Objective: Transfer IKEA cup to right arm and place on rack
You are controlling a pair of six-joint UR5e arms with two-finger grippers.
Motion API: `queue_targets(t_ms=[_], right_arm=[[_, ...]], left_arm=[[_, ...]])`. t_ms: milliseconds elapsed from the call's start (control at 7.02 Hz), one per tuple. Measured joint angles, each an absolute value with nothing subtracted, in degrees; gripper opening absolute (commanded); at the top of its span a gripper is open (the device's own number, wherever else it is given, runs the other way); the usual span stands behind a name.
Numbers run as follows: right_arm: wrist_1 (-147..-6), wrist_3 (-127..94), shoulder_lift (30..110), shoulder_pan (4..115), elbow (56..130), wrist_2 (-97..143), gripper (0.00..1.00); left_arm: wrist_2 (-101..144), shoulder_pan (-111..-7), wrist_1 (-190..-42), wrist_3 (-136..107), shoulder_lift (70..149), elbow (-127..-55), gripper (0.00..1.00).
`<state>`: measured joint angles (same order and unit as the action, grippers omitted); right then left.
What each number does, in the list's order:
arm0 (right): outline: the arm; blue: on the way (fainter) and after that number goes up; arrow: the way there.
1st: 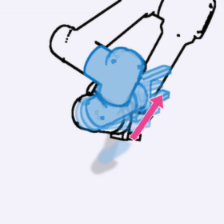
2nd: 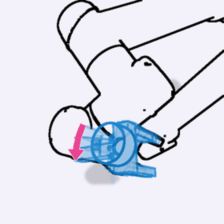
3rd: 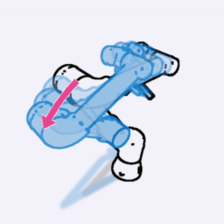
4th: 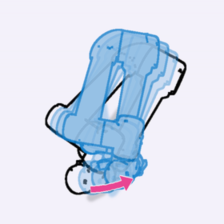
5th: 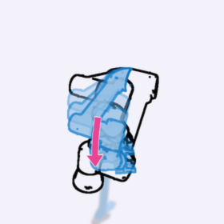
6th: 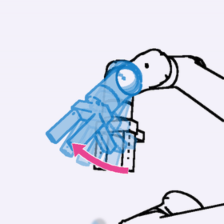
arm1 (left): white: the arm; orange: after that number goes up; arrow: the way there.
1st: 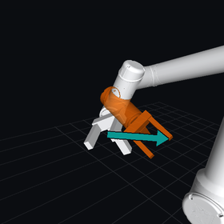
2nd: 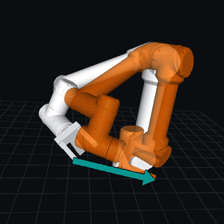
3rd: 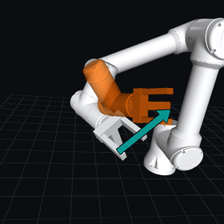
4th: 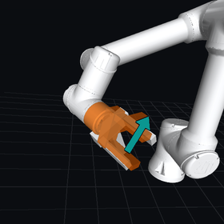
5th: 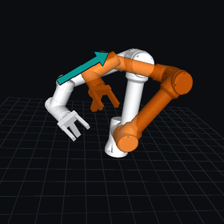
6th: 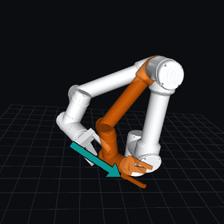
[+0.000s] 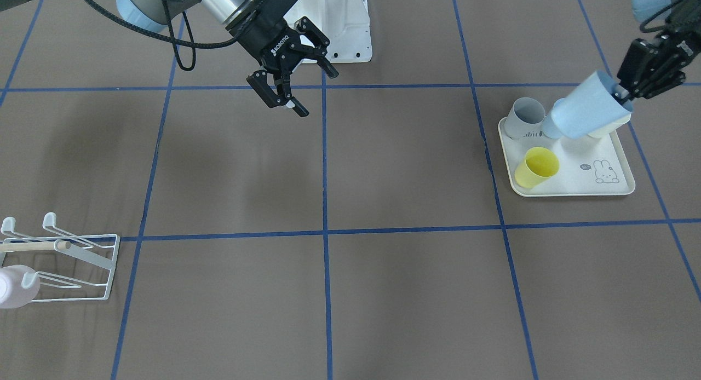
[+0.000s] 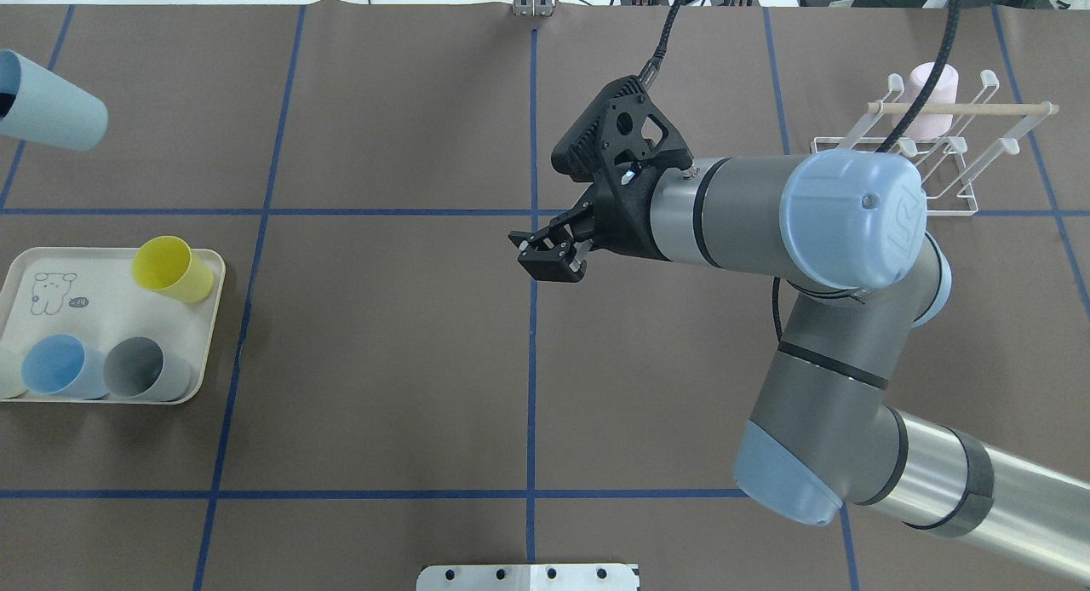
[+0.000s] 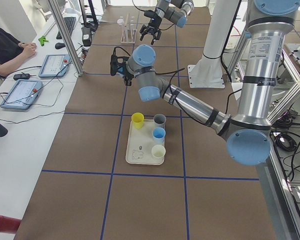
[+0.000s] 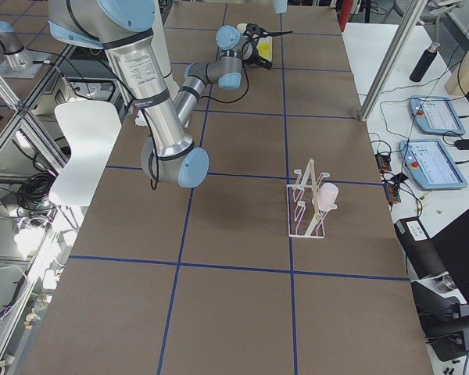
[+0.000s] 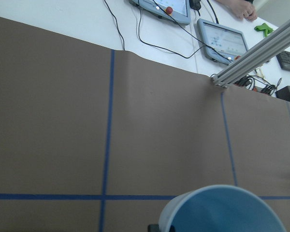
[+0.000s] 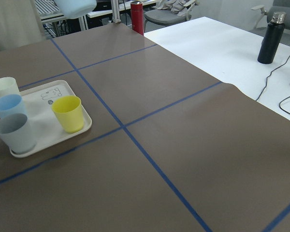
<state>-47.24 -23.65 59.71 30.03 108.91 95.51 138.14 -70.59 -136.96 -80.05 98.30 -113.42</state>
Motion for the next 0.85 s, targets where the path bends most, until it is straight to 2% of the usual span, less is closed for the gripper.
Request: queue_targets(t_ms=[427, 855], right_arm=[[-31.8, -21.7, 61.3, 29.3, 104.5, 94.9, 0.99], [-27.9, -17.6, 61.3, 29.0, 103.5, 94.8, 0.99]], left_arm=[[131.6, -57.8, -140.3, -97.9, 107.3, -114.4, 0.0], [124.8, -48.4, -141.6, -101.3, 112.6, -113.8, 0.0]])
